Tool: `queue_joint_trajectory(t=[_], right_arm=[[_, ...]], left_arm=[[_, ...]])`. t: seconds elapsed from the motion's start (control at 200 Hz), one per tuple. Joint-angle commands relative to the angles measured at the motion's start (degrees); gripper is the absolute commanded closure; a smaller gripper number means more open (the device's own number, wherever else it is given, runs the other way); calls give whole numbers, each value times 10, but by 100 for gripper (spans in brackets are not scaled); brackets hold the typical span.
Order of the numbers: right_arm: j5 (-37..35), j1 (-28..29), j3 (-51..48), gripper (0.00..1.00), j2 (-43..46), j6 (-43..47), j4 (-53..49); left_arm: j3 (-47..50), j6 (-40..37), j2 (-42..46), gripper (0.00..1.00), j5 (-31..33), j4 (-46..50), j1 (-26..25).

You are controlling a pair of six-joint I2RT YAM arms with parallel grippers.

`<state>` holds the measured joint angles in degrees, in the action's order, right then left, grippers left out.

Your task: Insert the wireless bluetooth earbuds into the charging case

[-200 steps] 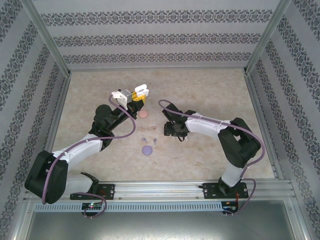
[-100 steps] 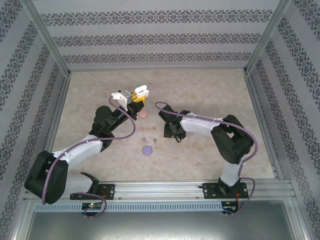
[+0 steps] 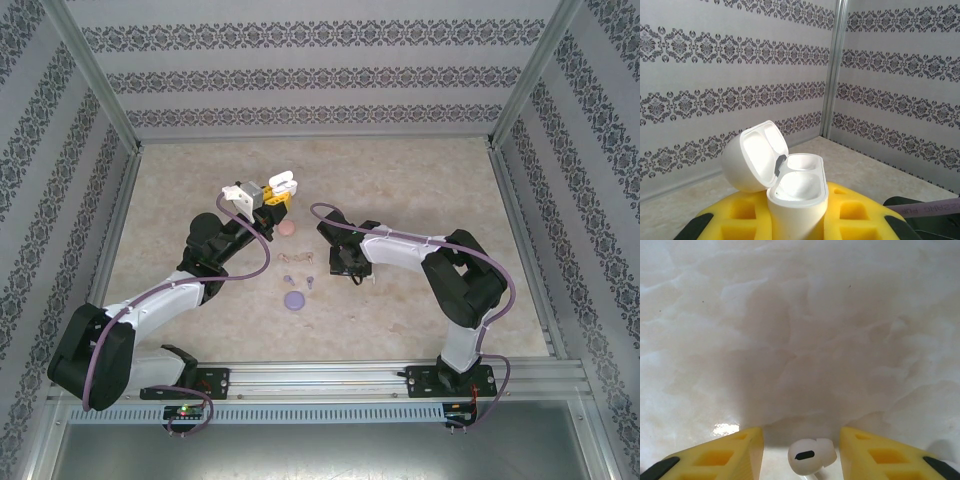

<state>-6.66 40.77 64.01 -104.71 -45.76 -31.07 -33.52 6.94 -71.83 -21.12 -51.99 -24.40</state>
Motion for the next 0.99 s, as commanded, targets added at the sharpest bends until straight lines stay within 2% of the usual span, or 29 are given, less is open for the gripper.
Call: queue_joint_trajectory(t=[0.0,0.42,0.729,0.989], right_arm=[[-12,9,-7,57,-10,-11,-4],[-11,10,-25,63,-8,-16,8],[-8,9,-30,74,-4,-14,18],[-5,8,-44,78,25,-21,41]], left_arm=[[3,4,13,100,-6,-37,-7],[4,5,9,100,-6,-35,-7],[3,6,9,100,-14,-33,-9],[2,4,8,100,-19,-33,-10]])
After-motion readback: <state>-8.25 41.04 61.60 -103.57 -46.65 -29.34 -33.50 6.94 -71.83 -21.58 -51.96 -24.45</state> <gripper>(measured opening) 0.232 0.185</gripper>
